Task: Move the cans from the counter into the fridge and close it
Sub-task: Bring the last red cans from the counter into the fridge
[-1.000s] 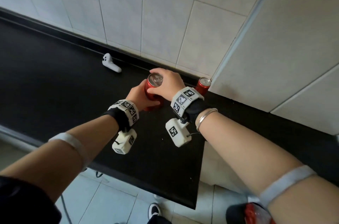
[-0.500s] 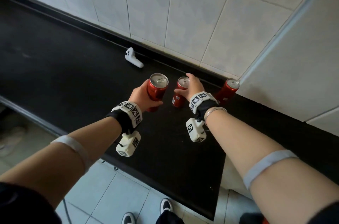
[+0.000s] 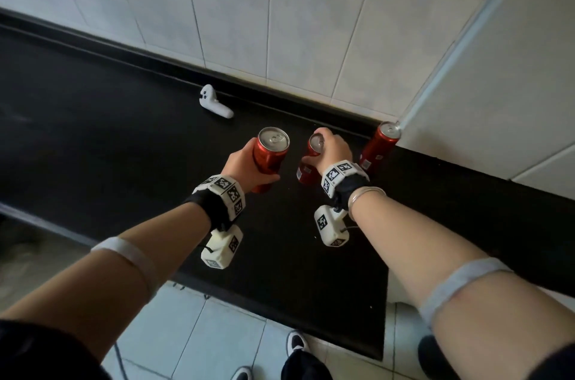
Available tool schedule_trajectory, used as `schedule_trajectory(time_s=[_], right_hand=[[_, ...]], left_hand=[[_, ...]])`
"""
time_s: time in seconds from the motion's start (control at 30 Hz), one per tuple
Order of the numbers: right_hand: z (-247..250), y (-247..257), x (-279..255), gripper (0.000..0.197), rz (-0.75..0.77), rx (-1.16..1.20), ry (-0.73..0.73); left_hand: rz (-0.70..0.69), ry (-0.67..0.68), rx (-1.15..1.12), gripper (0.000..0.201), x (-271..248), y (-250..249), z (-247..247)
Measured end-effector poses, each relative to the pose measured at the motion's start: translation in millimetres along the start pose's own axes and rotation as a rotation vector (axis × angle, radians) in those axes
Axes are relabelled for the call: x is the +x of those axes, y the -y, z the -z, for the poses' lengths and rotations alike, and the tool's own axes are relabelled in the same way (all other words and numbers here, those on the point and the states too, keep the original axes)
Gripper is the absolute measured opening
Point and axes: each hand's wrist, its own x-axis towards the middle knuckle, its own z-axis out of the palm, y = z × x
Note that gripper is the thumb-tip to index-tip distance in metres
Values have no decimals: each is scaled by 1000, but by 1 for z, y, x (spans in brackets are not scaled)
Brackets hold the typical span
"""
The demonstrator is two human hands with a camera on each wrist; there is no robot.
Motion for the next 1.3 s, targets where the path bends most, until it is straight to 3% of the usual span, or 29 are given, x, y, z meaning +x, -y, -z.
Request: schedule_trajectory(time_s=[0.3,0.67,1.03,1.3], right_hand=[[80,-23,-93,81,-129,-62,-160],[183,-136,-259,81,-517,-57,-413],[244,-277,-475,60,-932,27,-666],[266,-355,-645,57,-1221,43,-833]], left_hand=[[-199,193,48,76,-35,-49,-28],[-454,570,69,78,-127,-166,-154],[-861,895,191,74,-308,-270,-315],[-1026,1174,226,78,-459,-316,-414]])
